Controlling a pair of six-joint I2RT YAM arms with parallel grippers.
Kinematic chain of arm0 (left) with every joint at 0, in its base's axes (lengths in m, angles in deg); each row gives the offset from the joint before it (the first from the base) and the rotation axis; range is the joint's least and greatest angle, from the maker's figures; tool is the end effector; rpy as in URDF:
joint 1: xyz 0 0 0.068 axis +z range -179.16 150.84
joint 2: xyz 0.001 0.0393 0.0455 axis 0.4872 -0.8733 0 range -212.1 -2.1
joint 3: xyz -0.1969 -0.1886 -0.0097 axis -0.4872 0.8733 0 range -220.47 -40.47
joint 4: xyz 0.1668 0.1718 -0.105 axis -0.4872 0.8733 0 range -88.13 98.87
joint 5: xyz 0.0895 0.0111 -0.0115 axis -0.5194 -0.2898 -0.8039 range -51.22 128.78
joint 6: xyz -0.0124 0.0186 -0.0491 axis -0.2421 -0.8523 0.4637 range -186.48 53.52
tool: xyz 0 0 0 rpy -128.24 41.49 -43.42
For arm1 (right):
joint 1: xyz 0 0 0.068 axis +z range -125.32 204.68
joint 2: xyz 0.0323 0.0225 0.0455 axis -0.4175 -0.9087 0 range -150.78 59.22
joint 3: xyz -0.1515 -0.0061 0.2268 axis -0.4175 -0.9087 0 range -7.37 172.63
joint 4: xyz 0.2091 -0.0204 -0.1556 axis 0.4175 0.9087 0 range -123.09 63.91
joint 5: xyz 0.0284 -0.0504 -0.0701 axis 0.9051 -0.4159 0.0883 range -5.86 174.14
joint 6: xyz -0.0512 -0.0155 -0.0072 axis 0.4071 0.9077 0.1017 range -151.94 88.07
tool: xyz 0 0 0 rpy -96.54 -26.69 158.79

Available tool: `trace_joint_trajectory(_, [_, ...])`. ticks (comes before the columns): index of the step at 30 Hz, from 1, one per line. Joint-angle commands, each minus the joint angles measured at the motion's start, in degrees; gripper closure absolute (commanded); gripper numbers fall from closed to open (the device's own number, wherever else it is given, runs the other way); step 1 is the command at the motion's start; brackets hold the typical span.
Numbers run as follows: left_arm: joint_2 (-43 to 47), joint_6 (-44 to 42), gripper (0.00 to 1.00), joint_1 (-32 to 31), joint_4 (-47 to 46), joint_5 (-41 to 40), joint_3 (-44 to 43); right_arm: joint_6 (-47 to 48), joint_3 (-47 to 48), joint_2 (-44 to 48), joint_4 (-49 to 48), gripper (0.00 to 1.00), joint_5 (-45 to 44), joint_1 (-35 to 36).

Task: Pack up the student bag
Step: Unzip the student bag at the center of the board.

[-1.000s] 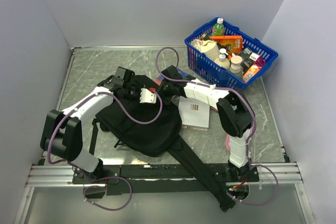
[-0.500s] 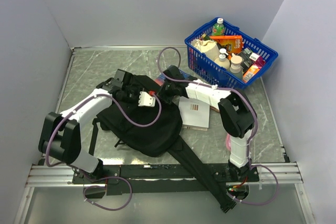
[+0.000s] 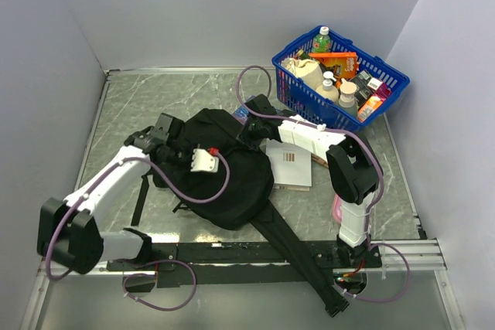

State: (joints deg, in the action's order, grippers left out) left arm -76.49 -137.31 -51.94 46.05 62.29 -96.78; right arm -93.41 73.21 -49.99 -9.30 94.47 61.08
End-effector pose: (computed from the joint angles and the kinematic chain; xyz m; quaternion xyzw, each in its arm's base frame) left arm 0.2250 -0.1101 0.2544 0.7264 0.6149 -0.0851 0.2949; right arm 0.3319 0.2526 0.2116 0.1764 0.9266 0.2980 0.1465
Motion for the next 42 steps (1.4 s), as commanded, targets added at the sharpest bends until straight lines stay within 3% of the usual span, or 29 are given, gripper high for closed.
trace_joint_trajectory(1, [6.0, 0.6, 0.99, 0.29, 11.62, -1.88, 2.78, 1.7, 2.04, 2.42, 0.38, 1.0, -6.2, -2.21])
trace_joint_trajectory(9, [15.23, 2.45, 0.99, 0.46, 14.0, -4.44, 9.37, 3.46, 1.17, 2.51, -1.11, 1.0, -5.41, -2.21])
trace_joint_trajectory(12, [16.73, 5.16, 0.99, 0.37, 9.8, -3.03, 10.7, 4.25, 1.51, 2.6, -1.73, 0.68, -3.47, -1.78])
trace_joint_trajectory(13, [16.65, 6.91, 0.99, 0.37, 7.43, -2.07, 10.53, 4.86, 1.78, 2.86, -0.51, 0.48, -3.99, -1.25])
trace_joint_trajectory(16, [15.68, 9.9, 0.99, 0.37, 3.65, -1.36, 9.74, 5.22, 2.04, 5.31, 0.9, 0.33, -5.14, -0.37])
trace_joint_trajectory(21, [18.39, 11.76, 0.99, 0.37, -2.07, -0.31, 12.88, 4.61, 1.59, 8.58, 1.34, 0.32, -4.53, 3.23])
trace_joint_trajectory(30, [19.81, 11.41, 0.99, 0.37, -1.29, -1.36, 14.3, 7.06, 15.92, -1.18, 13.2, 0.35, -5.31, 10.43])
trace_joint_trajectory(42, [20.86, 10.09, 0.99, 0.37, -2.26, -1.1, 14.48, 7.15, 13.55, -3.99, 17.33, 0.43, -2.59, 11.85])
